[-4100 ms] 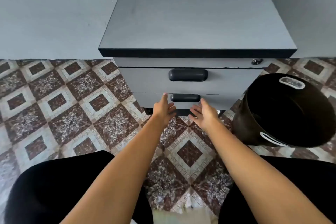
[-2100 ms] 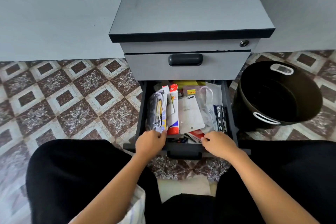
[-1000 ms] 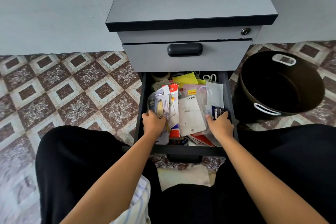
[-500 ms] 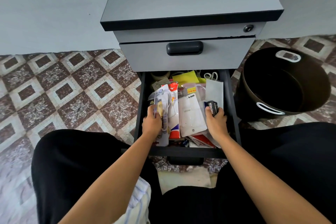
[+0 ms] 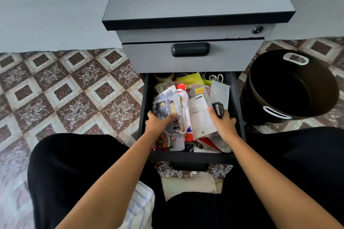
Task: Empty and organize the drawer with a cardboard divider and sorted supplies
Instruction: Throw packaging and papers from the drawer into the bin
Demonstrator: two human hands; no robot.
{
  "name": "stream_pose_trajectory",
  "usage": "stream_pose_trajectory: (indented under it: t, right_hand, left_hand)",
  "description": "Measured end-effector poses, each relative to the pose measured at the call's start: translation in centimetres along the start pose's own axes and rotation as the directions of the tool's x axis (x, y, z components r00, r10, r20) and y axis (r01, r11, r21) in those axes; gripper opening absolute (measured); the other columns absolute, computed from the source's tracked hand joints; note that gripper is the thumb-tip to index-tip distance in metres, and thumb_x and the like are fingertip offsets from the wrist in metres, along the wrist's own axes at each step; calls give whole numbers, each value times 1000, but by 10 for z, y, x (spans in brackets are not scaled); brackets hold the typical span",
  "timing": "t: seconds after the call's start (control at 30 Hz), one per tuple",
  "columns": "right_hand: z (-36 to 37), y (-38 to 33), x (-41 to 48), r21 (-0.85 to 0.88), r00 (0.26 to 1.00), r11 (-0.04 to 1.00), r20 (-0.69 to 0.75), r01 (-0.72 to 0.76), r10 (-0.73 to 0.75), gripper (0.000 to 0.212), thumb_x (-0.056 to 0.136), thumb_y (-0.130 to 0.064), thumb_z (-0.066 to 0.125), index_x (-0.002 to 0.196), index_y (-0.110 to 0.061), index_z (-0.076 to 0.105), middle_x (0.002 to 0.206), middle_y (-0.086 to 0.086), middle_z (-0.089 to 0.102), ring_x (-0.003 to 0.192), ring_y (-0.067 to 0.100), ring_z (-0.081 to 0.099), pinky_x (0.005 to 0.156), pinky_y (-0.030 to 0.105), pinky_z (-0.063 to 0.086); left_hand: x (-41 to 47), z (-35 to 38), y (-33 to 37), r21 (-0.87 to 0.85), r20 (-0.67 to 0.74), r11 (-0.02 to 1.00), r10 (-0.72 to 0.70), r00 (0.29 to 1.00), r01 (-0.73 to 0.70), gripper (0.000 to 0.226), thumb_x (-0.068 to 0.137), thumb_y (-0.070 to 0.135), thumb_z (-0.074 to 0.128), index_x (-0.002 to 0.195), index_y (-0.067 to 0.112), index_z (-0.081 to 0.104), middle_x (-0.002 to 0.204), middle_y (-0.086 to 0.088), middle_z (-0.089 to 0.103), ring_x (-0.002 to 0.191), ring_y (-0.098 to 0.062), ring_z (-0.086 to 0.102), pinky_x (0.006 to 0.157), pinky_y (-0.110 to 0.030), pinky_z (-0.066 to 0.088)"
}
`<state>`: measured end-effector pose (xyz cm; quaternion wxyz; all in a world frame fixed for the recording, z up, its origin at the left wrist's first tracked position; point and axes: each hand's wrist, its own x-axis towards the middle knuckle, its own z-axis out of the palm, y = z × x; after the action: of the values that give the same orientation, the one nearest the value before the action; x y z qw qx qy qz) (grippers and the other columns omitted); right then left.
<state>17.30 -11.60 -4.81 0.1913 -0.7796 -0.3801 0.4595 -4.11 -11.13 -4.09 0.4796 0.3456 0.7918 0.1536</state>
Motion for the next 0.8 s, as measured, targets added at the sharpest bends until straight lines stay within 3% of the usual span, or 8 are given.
stream_pose_trajectory:
  t: [0.17, 0.23, 0.3, 0.43, 0.5, 0.6, 0.7, 0.8]
  right_hand:
    - [1, -1, 2, -72, 1000, 997, 25, -4, 6, 89, 85, -69, 38, 151, -22, 2, 154, 18, 12, 140, 40, 18, 111, 51, 20]
    - [1, -2, 3, -126, 1000, 992, 27, -2, 6, 95, 80, -76, 38, 151, -22, 3, 152, 19, 20, 139, 41, 17, 111, 51, 21]
    - [-2, -2, 2, -132, 1000, 991, 8, 18, -17, 98, 78, -75, 44, 151, -21, 7, 150, 20, 24, 138, 39, 20, 110, 49, 24]
    - [-7, -2, 2, 39, 997, 996, -15, 78, -78, 101, 77, -59, 63, 150, -14, 10, 150, 16, 24, 137, 32, 29, 109, 44, 29]
    - [-8, -3, 4, 139, 994, 985, -2, 104, -105, 99, 76, -51, 70, 147, -9, 16, 146, 11, 36, 132, 27, 39, 105, 37, 36]
    - [-8, -5, 4, 216, 990, 969, 50, 120, -133, 60, 85, -38, 65, 135, -13, 42, 128, 2, 55, 120, 20, 52, 91, 28, 39]
    - [-8, -11, 2, 331, 989, 942, 111, 61, -103, 59, 90, -40, 58, 139, -17, 35, 131, 0, 52, 120, 19, 49, 96, 33, 39]
    - [-9, -17, 1, 389, 983, 921, 159, 20, -88, 59, 92, -42, 53, 140, -21, 27, 128, -1, 49, 111, 16, 48, 91, 34, 38]
  left_hand:
    - [3, 2, -1, -53, 22, 998, 26, 999, -25, 114, 67, 62, 72, 149, 16, 6, 152, -18, 20, 137, -36, 28, 106, -47, 32]
    - [2, 2, -1, -145, 47, 988, 51, 998, -44, 125, 55, 67, 75, 148, 20, 6, 150, -13, 30, 133, -33, 37, 109, -47, 34]
    - [0, 2, 1, -171, 58, 983, 79, 995, -68, 125, 60, 61, 77, 149, 19, 0, 149, -10, 33, 131, -30, 41, 109, -46, 34]
    - [1, 5, 3, -100, 32, 989, 110, 993, -106, 117, 70, 54, 73, 150, 14, -2, 154, -14, 22, 138, -32, 31, 109, -42, 31]
    - [0, 5, 5, -103, 22, 989, 107, 994, -105, 115, 70, 55, 72, 150, 13, 2, 155, -15, 18, 139, -32, 28, 109, -42, 30]
    - [-1, 6, 8, -103, 16, 991, 93, 996, -91, 108, 72, 56, 70, 150, 13, 8, 153, -15, 17, 138, -33, 28, 108, -42, 31]
    - [0, 7, 9, -177, 42, 979, 105, 994, -96, 107, 69, 55, 73, 147, 13, 13, 149, -13, 29, 131, -30, 39, 106, -39, 36]
    - [-4, 8, 11, -231, 58, 969, 108, 992, -92, 98, 76, 44, 73, 145, 9, 13, 144, -10, 38, 127, -26, 44, 99, -31, 37]
